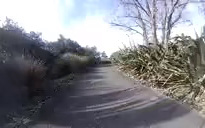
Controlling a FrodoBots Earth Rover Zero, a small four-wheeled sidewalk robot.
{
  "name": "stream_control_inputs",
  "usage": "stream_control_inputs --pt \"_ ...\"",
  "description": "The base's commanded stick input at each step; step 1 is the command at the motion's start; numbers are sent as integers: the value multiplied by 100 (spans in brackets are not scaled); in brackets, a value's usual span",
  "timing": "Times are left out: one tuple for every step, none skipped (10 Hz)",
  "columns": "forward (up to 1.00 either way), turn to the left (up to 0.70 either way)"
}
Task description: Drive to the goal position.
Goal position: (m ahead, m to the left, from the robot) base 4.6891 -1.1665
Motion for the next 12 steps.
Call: stream_control_inputs --pt "45 -27" --pt "45 -3" --pt "45 -2" --pt "45 0" --pt "45 0" --pt "45 0" --pt "45 0" --pt "45 0" --pt "45 0" --pt "45 0" --pt "45 0" --pt "45 0"
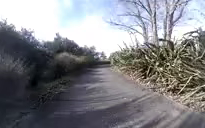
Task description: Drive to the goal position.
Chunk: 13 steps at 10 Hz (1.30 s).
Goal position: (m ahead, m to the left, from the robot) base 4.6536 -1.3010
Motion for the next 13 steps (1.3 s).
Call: stream_control_inputs --pt "45 0" --pt "45 0" --pt "45 0" --pt "45 0" --pt "45 0" --pt "45 0" --pt "45 0" --pt "45 0" --pt "45 0" --pt "45 0" --pt "45 -21" --pt "45 -24" --pt "45 -27"
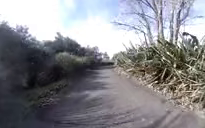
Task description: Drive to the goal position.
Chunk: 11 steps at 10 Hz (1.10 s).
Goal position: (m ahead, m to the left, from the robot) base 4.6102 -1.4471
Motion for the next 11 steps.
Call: stream_control_inputs --pt "45 -27" --pt "45 -27" --pt "45 -26" --pt "45 -22" --pt "45 0" --pt "45 0" --pt "45 0" --pt "45 0" --pt "45 0" --pt "45 0" --pt "45 0"
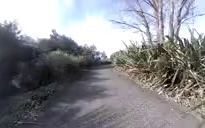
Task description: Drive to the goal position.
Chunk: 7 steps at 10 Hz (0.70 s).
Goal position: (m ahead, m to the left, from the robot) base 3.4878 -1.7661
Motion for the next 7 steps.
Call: stream_control_inputs --pt "45 0" --pt "45 0" --pt "45 0" --pt "45 0" --pt "45 0" --pt "45 0" --pt "45 0"
